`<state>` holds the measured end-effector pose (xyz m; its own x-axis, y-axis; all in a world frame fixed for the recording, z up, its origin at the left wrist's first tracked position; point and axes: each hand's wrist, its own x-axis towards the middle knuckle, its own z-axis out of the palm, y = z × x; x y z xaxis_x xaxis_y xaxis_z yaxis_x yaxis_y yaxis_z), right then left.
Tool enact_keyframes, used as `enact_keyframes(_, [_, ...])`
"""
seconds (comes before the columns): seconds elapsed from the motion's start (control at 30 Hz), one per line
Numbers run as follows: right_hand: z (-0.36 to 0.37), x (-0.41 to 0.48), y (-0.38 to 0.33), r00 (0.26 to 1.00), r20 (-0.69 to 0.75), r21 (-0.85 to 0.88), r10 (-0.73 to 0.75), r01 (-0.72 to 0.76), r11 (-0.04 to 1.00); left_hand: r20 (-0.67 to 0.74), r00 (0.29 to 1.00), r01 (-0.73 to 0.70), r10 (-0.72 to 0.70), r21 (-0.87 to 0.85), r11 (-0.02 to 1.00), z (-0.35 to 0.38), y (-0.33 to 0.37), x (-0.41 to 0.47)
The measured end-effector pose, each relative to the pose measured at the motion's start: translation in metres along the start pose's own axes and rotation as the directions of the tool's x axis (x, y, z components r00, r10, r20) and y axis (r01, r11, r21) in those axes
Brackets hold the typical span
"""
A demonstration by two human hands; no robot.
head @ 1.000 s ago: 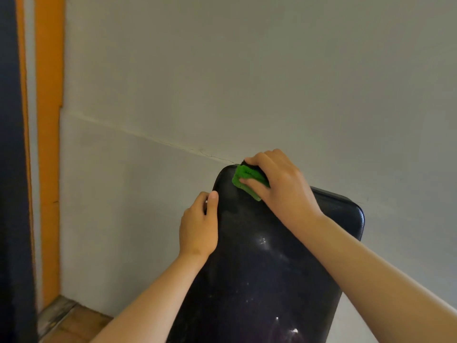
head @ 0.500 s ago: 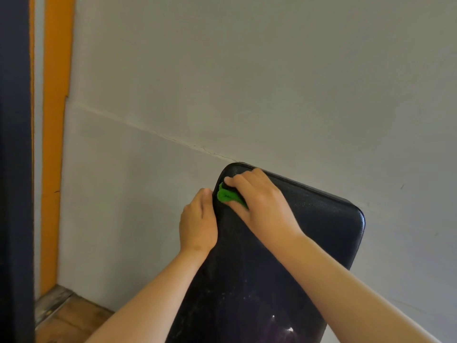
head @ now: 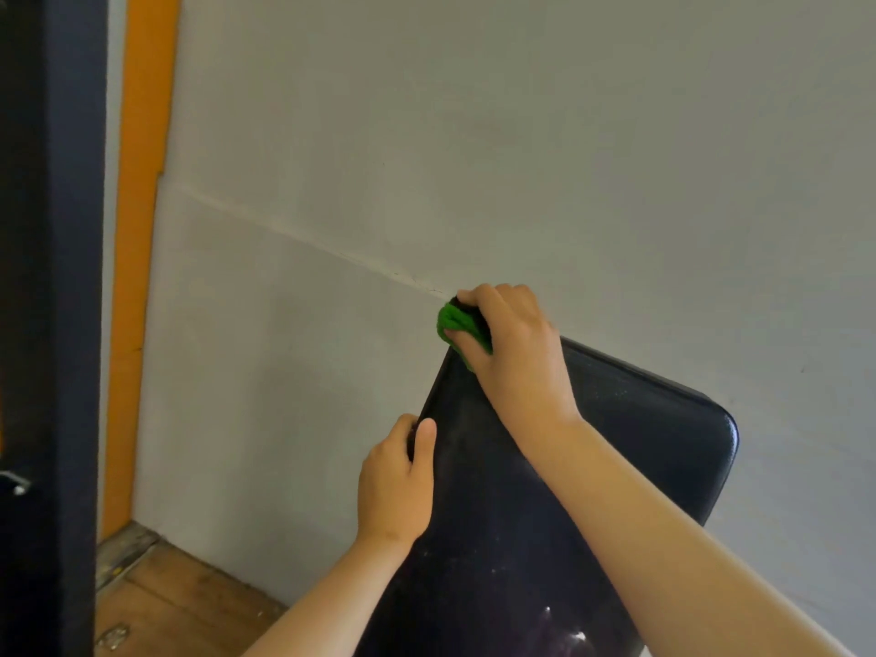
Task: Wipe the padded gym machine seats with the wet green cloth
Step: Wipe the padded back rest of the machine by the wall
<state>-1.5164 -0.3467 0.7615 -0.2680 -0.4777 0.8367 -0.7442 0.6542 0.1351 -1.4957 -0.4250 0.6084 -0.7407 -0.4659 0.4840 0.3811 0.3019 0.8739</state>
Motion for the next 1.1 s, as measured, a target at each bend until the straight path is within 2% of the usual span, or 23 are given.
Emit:
enact_keyframes(0.13, [0.014, -0.033, -0.012, 0.985, 0.071, -0.04, -0.16, 0.163, 0.986, 0.017, 1.0, 0.01, -0.009, -0.05, 0.999, -0.002, 0.003, 0.0])
enact_keyframes(0.23, [0.01, -0.036, -0.01, 0.979, 0.092, -0.04, -0.18, 0.184, 0.982, 0.02, 0.999, 0.029, -0.027, -0.066, 0.997, -0.003, 0.002, -0.001])
enact_keyframes(0.33, [-0.002, -0.028, -0.005, 0.991, 0.075, -0.032, -0.114, 0.117, 0.993, 0.013, 0.999, 0.033, -0.033, -0.064, 0.997, -0.002, 0.0, -0.003])
enact_keyframes(0.43, [-0.017, -0.014, 0.003, 1.0, 0.024, -0.022, 0.011, -0.011, 1.0, -0.007, 1.0, 0.021, -0.021, -0.037, 0.999, -0.003, 0.001, -0.003])
enact_keyframes(0.53, [-0.028, -0.005, 0.012, 0.985, -0.044, 0.01, 0.166, -0.166, 0.986, -0.005, 1.0, 0.021, -0.021, -0.028, 0.999, -0.003, 0.002, -0.003])
enact_keyframes(0.6, [-0.028, -0.006, 0.012, 0.975, -0.067, 0.03, 0.212, -0.21, 0.977, -0.01, 1.0, 0.026, -0.026, -0.047, 0.999, -0.004, 0.001, -0.003])
enact_keyframes(0.7, [-0.02, -0.014, 0.003, 0.985, -0.046, 0.025, 0.165, -0.164, 0.986, -0.024, 0.999, 0.021, -0.022, -0.066, 0.998, -0.003, 0.002, -0.004])
enact_keyframes(0.9, [0.014, -0.06, -0.024, 0.994, 0.086, -0.04, -0.066, 0.07, 0.997, 0.033, 0.996, 0.084, -0.082, -0.085, 0.993, -0.005, 0.003, -0.005])
enact_keyframes(1.1, [0.001, -0.052, -0.013, 0.994, 0.053, -0.041, -0.094, 0.096, 0.995, -0.007, 0.996, 0.088, -0.087, 0.074, 0.993, -0.005, -0.011, -0.025])
